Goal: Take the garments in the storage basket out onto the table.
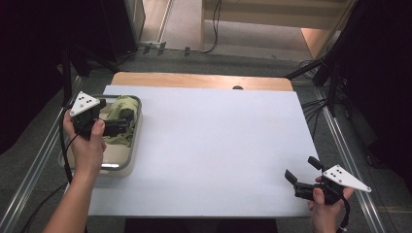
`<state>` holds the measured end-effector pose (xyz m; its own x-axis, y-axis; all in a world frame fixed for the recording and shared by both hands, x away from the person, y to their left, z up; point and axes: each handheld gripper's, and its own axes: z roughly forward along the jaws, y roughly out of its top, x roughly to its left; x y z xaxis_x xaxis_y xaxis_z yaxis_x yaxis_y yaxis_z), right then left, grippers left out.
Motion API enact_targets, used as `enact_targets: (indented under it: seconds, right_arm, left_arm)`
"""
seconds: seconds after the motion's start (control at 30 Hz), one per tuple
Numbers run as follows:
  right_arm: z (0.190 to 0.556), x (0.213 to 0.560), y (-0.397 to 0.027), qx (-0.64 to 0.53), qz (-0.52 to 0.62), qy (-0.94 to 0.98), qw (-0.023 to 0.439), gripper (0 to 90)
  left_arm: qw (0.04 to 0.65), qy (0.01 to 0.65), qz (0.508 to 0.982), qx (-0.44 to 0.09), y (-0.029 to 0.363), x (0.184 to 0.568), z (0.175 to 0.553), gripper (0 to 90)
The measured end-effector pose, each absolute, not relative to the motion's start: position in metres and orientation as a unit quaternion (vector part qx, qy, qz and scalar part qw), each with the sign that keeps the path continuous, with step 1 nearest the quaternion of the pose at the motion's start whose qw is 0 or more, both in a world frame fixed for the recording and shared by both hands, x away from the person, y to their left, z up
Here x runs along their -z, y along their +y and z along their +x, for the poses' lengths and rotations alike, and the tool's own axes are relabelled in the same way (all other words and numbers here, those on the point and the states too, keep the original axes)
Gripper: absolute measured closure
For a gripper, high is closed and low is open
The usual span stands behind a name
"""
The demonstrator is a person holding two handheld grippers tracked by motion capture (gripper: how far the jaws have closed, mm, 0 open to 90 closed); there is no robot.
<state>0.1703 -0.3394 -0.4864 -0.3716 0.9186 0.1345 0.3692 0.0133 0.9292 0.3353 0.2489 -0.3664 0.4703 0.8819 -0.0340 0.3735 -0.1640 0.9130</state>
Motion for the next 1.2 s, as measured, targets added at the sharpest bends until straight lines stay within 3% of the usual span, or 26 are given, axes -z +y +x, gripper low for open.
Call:
enact_targets:
  seconds: [1.2]
  right_arm:
    - [0.172, 0.488, -0.339, -0.502, 0.489, 0.662, 0.266, 0.0]
  left_arm:
    - [0.397, 0.528, 0.726, -0.191, 0.259, 0.412, 0.416, 0.0]
